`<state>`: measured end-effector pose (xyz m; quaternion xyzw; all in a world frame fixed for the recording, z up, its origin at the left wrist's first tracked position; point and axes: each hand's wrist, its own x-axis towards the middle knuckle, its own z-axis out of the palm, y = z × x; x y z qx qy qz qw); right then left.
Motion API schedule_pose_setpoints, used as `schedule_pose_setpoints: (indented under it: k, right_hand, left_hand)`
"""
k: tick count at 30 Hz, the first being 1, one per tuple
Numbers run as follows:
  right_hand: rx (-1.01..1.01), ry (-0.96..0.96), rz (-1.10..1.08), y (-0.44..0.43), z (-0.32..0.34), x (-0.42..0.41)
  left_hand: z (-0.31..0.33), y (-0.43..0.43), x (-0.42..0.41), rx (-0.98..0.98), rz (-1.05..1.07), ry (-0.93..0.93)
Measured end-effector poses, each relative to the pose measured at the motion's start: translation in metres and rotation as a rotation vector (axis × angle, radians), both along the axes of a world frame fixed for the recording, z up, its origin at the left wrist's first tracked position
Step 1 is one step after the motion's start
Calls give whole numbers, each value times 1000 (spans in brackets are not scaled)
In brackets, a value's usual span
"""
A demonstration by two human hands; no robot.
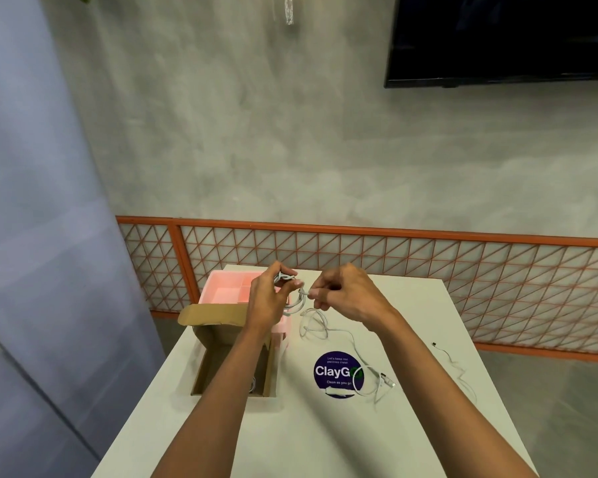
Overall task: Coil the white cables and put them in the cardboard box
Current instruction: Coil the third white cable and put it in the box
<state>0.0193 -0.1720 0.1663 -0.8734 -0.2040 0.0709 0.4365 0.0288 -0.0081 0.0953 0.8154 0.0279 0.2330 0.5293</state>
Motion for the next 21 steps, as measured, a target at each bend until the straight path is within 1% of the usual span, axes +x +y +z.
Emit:
schedule_pose_setpoints:
  k: [2, 7, 11, 14, 17, 21]
  right_hand:
    - [37, 7, 31, -3, 0, -3]
    - [154, 71, 78, -13, 1, -5]
    - [214, 149, 72, -24, -1, -1]
    - [213, 188, 50, -31, -5, 4]
    - [155, 181, 10, -35, -13, 9]
    - [113, 197, -61, -42, -22, 17]
  left_hand:
    - [-1, -2, -2, -9, -2, 11]
    - [1, -2, -6, -107, -28, 3]
    - [9, -2, -6, -273, -42, 8]
    - [14, -2, -6, -402, -75, 9]
    - [14, 0, -4, -457, -105, 38]
    - [18, 1, -6, -571, -238, 109]
